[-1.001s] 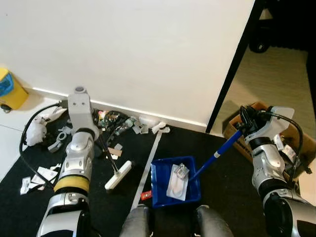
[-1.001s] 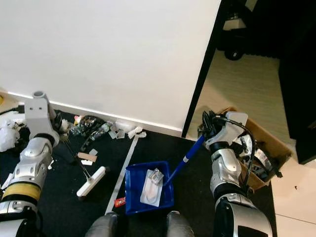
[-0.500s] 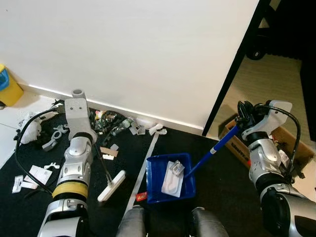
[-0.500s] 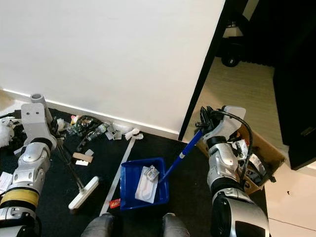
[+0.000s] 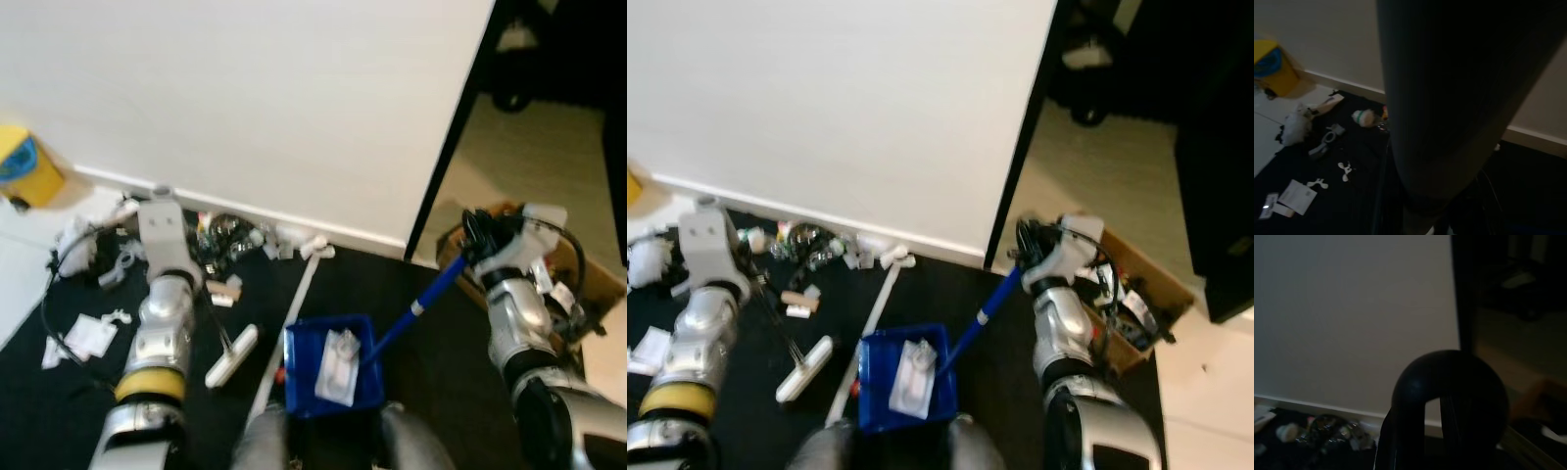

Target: Sweep floor

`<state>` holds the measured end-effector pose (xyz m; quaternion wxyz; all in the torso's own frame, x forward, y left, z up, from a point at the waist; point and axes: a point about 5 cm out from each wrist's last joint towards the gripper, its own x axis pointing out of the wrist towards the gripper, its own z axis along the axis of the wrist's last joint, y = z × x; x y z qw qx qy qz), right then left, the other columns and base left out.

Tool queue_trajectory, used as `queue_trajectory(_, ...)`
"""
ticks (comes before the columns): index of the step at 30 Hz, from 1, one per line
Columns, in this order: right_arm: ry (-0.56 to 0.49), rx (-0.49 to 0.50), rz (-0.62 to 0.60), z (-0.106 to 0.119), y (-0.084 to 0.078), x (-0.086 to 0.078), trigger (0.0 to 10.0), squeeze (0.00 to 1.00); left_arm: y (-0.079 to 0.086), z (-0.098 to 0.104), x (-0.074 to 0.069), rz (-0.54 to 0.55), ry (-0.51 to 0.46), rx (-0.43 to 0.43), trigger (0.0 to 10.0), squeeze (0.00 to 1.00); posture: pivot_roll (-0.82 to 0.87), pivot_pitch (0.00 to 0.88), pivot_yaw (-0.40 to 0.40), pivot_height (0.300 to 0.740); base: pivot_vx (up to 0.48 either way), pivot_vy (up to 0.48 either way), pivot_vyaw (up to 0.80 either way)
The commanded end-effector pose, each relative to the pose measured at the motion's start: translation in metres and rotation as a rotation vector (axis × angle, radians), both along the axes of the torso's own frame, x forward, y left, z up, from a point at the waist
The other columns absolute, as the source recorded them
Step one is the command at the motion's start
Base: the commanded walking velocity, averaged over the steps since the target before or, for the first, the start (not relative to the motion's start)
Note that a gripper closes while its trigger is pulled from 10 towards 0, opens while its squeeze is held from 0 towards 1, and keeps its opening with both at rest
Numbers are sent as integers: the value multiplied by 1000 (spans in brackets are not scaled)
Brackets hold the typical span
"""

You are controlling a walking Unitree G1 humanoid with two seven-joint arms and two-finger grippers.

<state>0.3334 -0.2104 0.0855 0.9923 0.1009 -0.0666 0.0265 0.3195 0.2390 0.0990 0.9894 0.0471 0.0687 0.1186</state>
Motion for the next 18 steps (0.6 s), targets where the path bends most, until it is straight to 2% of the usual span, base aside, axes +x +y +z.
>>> queue_trajectory(1,-16,0,2,4,1,2,10000,0,1,-1,-2,7,6,0,10000,0,51,100,-34,740,-386,0,0)
queue_trajectory(3,-17,0,4,4,1,2,10000,0,1,-1,-2,7,7,0,10000,0,51,100,-34,740,-341,0,0)
queue_trajectory(14,-17,-8,2,7,-2,4,10000,0,2,-1,-1,4,27,20,10000,0,52,102,-41,740,0,0,0)
queue_trajectory(15,-19,-10,0,9,-3,5,10000,0,2,0,0,-2,37,42,10000,0,52,102,-41,740,0,0,0)
queue_trajectory(18,-23,-12,-1,10,-2,6,10000,0,1,-1,1,-4,48,46,10000,0,52,101,-40,740,0,-407,0)
